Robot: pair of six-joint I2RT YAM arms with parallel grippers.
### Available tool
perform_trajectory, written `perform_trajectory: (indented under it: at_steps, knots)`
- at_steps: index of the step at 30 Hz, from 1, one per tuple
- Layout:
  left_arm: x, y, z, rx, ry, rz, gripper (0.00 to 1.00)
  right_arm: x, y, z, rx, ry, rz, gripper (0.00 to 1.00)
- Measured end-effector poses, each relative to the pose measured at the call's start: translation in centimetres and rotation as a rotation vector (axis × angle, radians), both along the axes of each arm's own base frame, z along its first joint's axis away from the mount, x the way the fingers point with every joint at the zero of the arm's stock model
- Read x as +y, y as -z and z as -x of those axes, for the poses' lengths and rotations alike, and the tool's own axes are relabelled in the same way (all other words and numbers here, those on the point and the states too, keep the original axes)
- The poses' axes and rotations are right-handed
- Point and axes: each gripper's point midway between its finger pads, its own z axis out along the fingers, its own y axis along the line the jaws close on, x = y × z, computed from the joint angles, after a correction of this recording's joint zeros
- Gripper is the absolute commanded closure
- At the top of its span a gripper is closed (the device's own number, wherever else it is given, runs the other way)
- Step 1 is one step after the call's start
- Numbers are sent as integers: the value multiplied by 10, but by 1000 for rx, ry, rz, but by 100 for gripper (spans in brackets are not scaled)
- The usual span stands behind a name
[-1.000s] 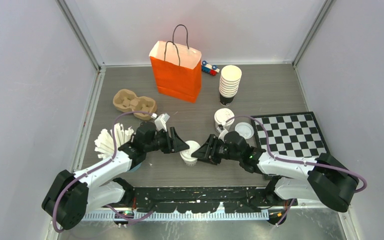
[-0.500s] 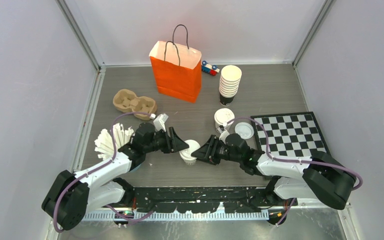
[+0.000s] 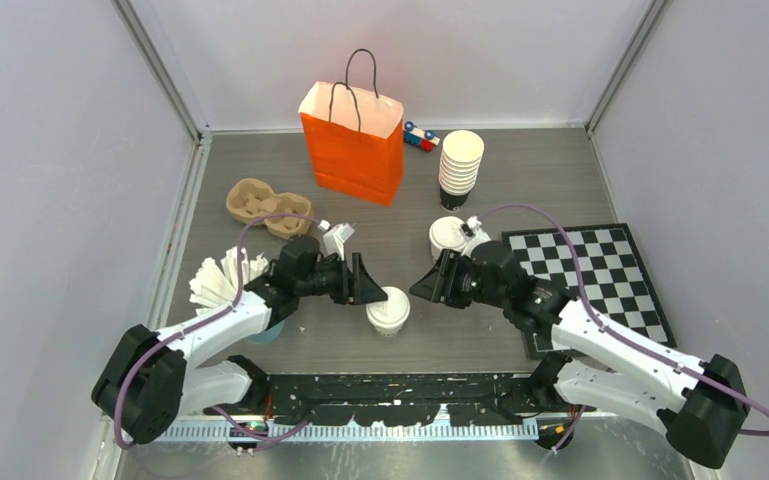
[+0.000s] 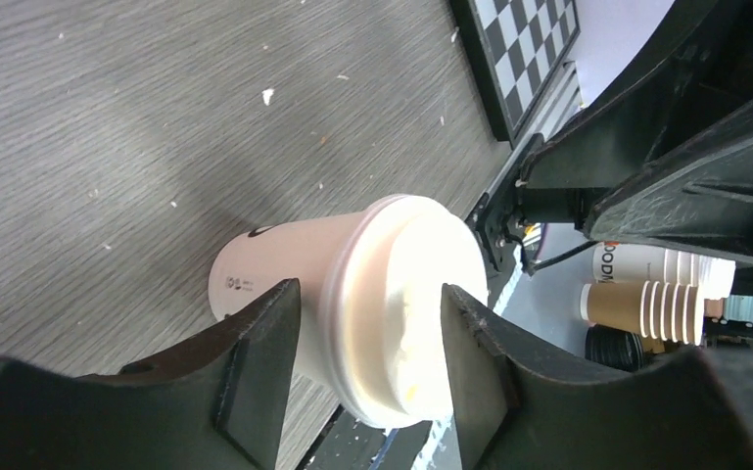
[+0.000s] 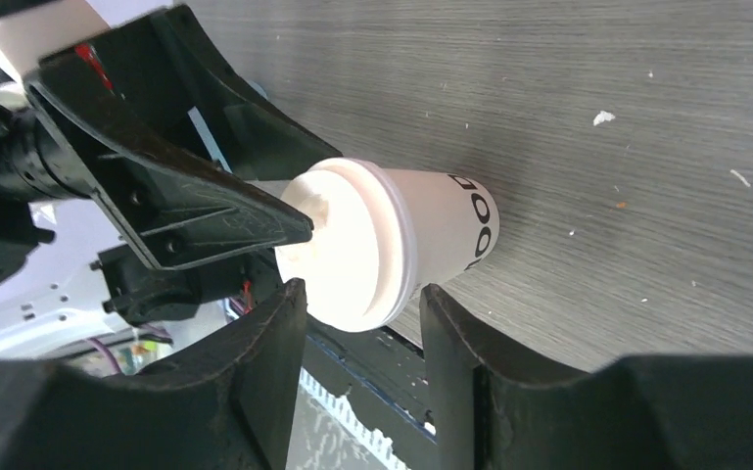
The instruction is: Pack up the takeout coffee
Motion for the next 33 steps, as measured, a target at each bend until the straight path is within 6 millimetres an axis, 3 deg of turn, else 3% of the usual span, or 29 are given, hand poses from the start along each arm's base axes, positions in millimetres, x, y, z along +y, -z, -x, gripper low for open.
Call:
perform_trajectory:
  at_steps: [5, 9, 18, 26, 33]
  knots:
    - [-4, -15, -4, -18, 14, 10, 38, 5, -9, -4, -15, -64, 77, 57]
    - [-4, -20, -6, -24, 14, -3, 39, 10, -4, -7, -11, -107, 123, 59]
    - [11, -14, 1, -14, -17, -80, 46, 13, 24, -6, 42, -176, 223, 63]
    - [16, 2, 6, 21, -21, -99, 59, 19, 31, -5, 42, -200, 208, 70]
    - [11, 2, 5, -3, -14, -75, 66, 25, 39, -5, 23, -191, 131, 73]
